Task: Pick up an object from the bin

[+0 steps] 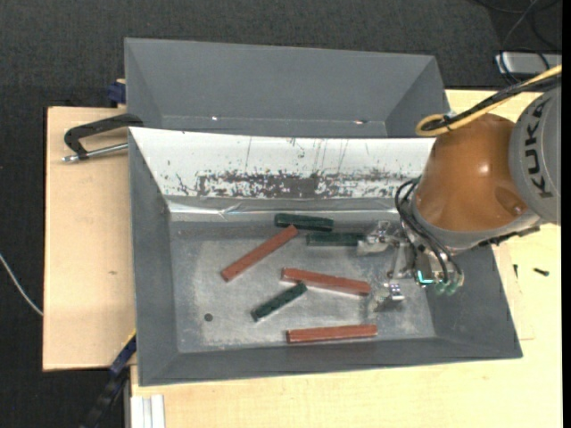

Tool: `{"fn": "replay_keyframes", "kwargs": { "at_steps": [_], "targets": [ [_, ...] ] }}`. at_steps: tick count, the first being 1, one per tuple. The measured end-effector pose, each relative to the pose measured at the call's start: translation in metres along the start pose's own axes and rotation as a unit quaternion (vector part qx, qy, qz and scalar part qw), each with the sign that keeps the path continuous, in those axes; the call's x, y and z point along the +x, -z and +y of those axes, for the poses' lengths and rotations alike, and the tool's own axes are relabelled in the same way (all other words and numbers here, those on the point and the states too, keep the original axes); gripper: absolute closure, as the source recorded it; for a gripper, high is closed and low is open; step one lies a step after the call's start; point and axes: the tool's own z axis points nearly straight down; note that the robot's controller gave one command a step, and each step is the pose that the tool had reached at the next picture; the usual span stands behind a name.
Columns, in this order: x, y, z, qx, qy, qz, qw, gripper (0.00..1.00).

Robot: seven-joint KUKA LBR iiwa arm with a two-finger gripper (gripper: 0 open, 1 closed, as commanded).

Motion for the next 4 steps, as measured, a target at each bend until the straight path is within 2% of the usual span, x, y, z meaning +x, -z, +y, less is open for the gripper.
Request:
{"fn": "replay_keyframes", "kwargs": {
  "at_steps": [1,2,3,4],
  "targets": [
    [-0.002,0.003,0.0,0.0,0.0,-0.0038,1.0,0.0],
    [-0.026,-0.068,0.039,-0.001,-0.005,-0.0039,1.0,1.0],
    [-0.026,-0.068,0.039,-0.001,-0.005,-0.0039,1.0,1.0],
    [-0.027,0.072,0.037,0.0,-0.01,-0.0068,0.9999,1.0]
  ]
}}
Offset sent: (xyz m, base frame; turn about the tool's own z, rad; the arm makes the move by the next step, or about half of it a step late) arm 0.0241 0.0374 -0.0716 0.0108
